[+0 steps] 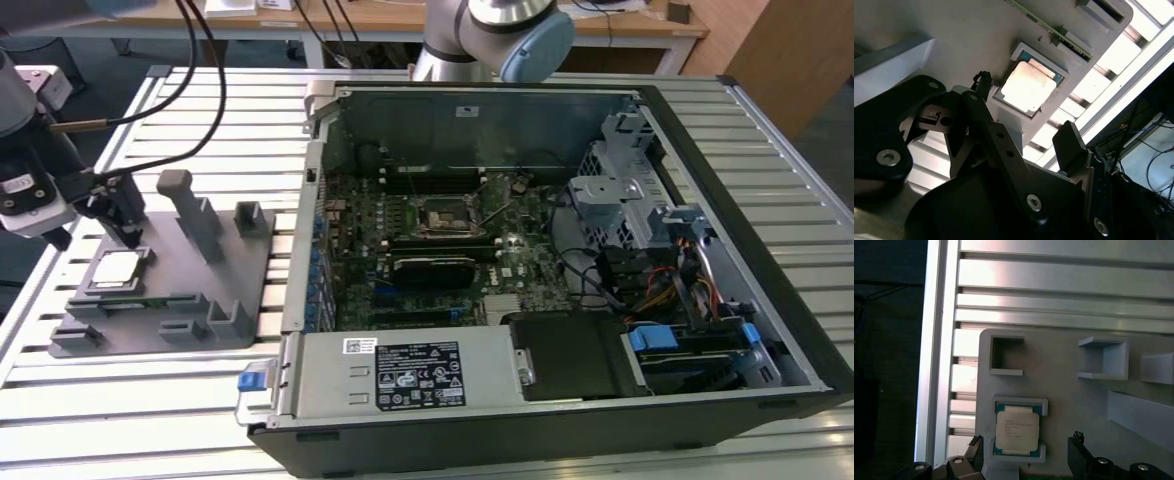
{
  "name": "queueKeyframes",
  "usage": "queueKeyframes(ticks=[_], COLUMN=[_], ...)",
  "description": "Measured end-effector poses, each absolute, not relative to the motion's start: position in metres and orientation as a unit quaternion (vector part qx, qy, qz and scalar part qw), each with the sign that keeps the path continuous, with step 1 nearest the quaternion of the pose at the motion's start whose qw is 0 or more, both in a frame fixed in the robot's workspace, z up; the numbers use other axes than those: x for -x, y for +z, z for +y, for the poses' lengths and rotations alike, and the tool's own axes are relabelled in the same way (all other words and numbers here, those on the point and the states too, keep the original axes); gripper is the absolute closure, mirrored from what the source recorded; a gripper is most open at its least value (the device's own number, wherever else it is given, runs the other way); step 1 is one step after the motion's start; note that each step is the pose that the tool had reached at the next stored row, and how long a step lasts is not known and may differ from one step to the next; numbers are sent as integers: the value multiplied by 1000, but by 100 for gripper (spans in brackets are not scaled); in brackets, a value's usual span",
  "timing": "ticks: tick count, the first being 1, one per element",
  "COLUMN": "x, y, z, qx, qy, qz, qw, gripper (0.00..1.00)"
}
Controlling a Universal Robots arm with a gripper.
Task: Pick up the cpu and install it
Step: 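Pick up the cpu and move it towards the insertion slot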
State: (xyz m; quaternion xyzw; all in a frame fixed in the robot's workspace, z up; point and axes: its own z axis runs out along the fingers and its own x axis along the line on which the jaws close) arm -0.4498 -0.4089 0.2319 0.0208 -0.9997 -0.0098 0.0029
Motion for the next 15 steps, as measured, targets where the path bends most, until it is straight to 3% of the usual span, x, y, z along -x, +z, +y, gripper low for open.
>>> queueKeyframes(ticks=[15], x=[455], y=[213], z=[-409], qx=[-23], qy=[-10], qz=[-1000], qw=[3], gripper=[24])
